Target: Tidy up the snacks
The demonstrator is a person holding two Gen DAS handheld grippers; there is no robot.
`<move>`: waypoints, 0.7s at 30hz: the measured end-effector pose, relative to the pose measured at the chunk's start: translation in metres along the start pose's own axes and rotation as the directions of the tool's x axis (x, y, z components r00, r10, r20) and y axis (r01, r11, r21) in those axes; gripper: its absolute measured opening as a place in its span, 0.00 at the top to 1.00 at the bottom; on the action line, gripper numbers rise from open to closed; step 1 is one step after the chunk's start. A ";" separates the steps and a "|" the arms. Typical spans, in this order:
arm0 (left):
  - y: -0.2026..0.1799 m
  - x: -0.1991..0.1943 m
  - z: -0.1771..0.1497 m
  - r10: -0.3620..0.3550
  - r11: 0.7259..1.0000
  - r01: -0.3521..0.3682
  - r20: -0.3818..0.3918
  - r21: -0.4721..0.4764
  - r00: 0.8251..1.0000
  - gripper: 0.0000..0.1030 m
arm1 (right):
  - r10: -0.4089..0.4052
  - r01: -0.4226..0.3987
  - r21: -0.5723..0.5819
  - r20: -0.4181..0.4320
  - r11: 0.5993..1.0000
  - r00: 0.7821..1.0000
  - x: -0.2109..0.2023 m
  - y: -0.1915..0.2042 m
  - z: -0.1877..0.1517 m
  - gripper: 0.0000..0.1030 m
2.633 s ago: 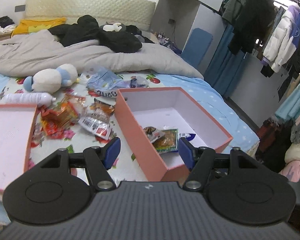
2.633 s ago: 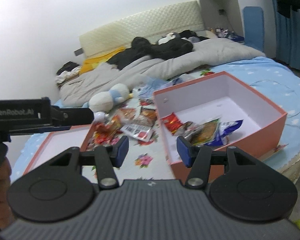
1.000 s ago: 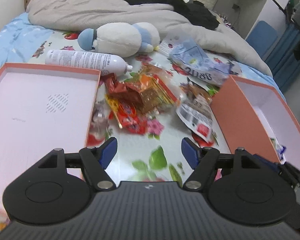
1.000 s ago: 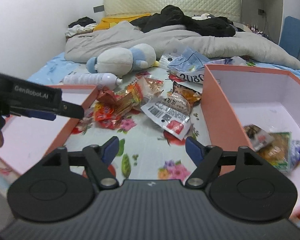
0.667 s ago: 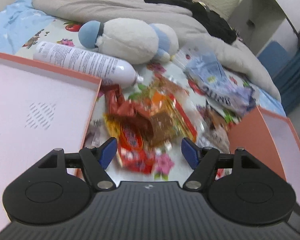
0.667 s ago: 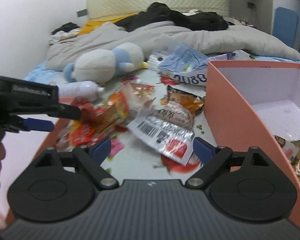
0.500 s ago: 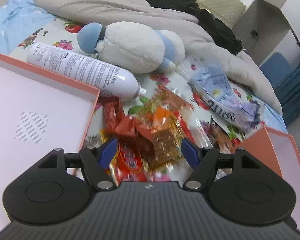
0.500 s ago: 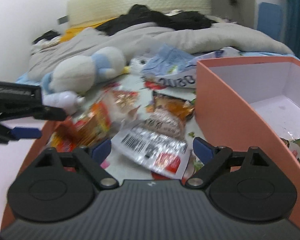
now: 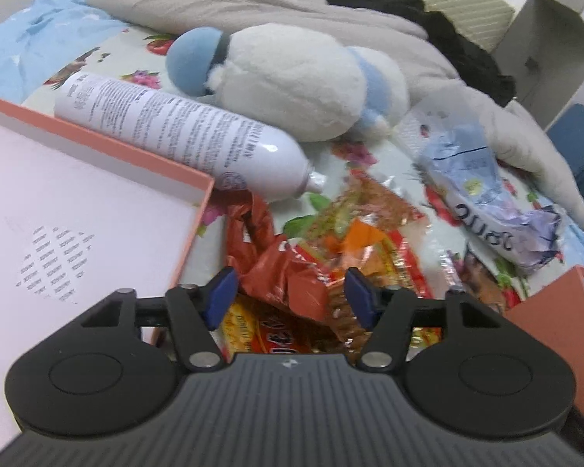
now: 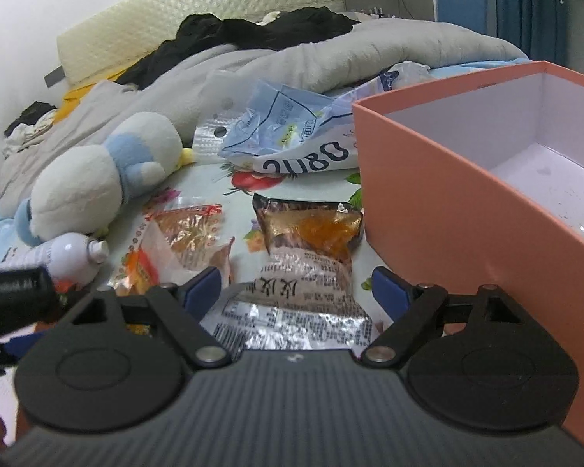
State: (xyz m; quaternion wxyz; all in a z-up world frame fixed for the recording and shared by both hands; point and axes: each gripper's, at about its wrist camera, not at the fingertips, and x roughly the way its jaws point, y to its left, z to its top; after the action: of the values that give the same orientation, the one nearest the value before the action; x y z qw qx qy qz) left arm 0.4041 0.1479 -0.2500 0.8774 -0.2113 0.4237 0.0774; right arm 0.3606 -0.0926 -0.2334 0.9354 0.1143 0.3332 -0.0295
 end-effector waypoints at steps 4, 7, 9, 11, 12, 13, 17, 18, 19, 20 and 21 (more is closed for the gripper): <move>0.003 0.003 -0.002 0.005 1.000 -0.005 -0.007 0.001 1.000 0.45 | 0.002 -0.002 -0.007 -0.028 1.000 1.000 0.010 0.001 -0.001 0.17; 0.003 0.001 -0.003 0.004 1.000 -0.004 0.001 0.015 1.000 0.48 | 0.006 -0.007 -0.022 -0.039 1.000 0.999 0.013 0.001 -0.001 0.18; 0.002 -0.002 -0.004 0.002 1.000 -0.002 0.004 0.024 1.000 0.48 | -0.001 -0.001 -0.029 -0.061 1.000 0.998 0.016 0.001 0.001 0.26; 0.002 -0.005 -0.005 -0.008 1.000 0.007 0.004 0.031 1.000 0.50 | 0.005 -0.007 -0.034 -0.067 0.999 0.998 0.015 0.000 0.002 0.28; 0.002 -0.007 -0.006 -0.010 0.999 0.009 0.006 0.032 1.000 0.50 | 0.007 -0.010 -0.041 -0.072 0.999 0.997 0.015 0.001 0.002 0.29; 0.002 -0.011 -0.007 -0.013 0.999 0.013 0.009 0.036 1.000 0.51 | 0.011 -0.014 -0.045 -0.073 0.999 0.997 0.013 0.001 0.003 0.30; 0.000 -0.025 -0.012 -0.026 0.999 0.025 0.011 0.044 1.000 0.52 | 0.037 -0.043 -0.076 -0.069 0.996 0.997 -0.001 0.002 0.004 0.32; -0.001 -0.029 -0.014 -0.028 0.999 0.027 0.013 0.048 1.000 0.52 | 0.046 -0.051 -0.083 -0.068 0.995 0.997 -0.005 0.002 0.004 0.33; -0.002 -0.034 -0.016 -0.030 0.998 0.029 0.013 0.050 0.999 0.52 | 0.058 -0.064 -0.089 -0.072 0.994 0.996 -0.009 0.002 0.003 0.33; -0.003 -0.038 -0.019 -0.034 0.998 0.033 0.012 0.049 0.999 0.52 | 0.068 -0.075 -0.093 -0.079 0.993 0.995 -0.012 0.002 0.002 0.34; -0.003 -0.042 -0.021 -0.039 0.998 0.039 0.009 0.047 0.999 0.52 | 0.075 -0.083 -0.098 -0.087 0.992 0.993 -0.016 0.001 0.002 0.34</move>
State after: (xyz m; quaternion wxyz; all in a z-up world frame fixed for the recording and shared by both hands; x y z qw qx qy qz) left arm 0.3633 0.1379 -0.2281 0.8855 -0.1987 0.4167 0.0514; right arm 0.3490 -0.0923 -0.2217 0.9257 0.0806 0.3683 0.0294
